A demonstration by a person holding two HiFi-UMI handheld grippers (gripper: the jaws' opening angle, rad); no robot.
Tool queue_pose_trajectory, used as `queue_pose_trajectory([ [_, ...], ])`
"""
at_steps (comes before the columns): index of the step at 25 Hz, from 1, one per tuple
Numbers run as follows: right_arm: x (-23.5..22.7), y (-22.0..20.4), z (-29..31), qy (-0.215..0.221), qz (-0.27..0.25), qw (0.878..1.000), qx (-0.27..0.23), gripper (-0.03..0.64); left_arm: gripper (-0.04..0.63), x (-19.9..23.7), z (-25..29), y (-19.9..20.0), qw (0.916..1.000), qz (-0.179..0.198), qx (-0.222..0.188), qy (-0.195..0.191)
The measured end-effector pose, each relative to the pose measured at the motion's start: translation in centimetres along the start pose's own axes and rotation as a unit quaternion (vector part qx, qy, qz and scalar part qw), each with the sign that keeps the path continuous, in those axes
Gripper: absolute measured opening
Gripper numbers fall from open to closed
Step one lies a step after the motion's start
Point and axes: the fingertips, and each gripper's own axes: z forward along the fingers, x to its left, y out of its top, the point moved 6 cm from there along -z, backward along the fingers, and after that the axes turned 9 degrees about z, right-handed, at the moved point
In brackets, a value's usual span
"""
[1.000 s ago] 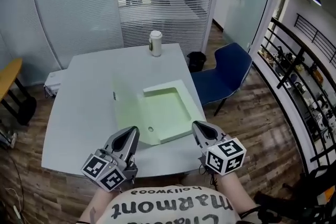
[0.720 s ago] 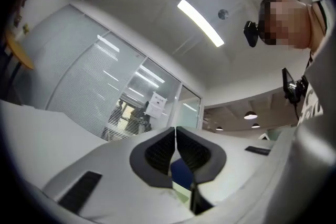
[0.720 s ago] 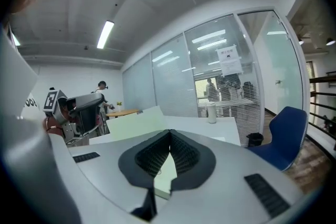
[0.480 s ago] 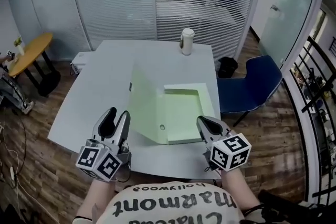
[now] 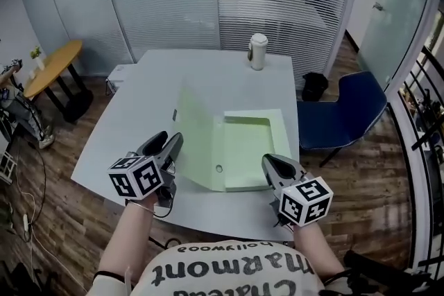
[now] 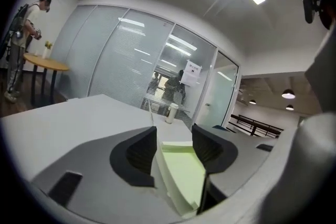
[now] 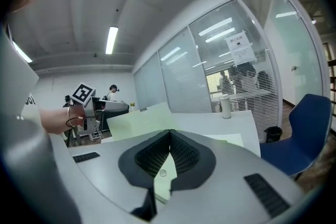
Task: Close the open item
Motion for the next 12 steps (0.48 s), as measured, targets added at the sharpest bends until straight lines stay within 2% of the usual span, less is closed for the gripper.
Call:
queue_pose_trajectory([
  [6,-2.6,0.0,-0.9,-0.017,0.016,1.000,0.002,0.002,0.195,-2.3,2.8,0.6,0.9987,0.048,0.011,-0.011],
  [9,-3.3,0.3,-1.2,-0.027,0.021,0.999,0.004,0.002,0.129,-3.6,4.0,1.6,0.9965,0.078,0.013,-0.026],
  [12,-4.0,0.9,-1.7,-0.035,0.027,0.999,0.002,0.002,0.113,-5.3,5.2,2.4,0.9931,0.104,0.019,-0.051],
])
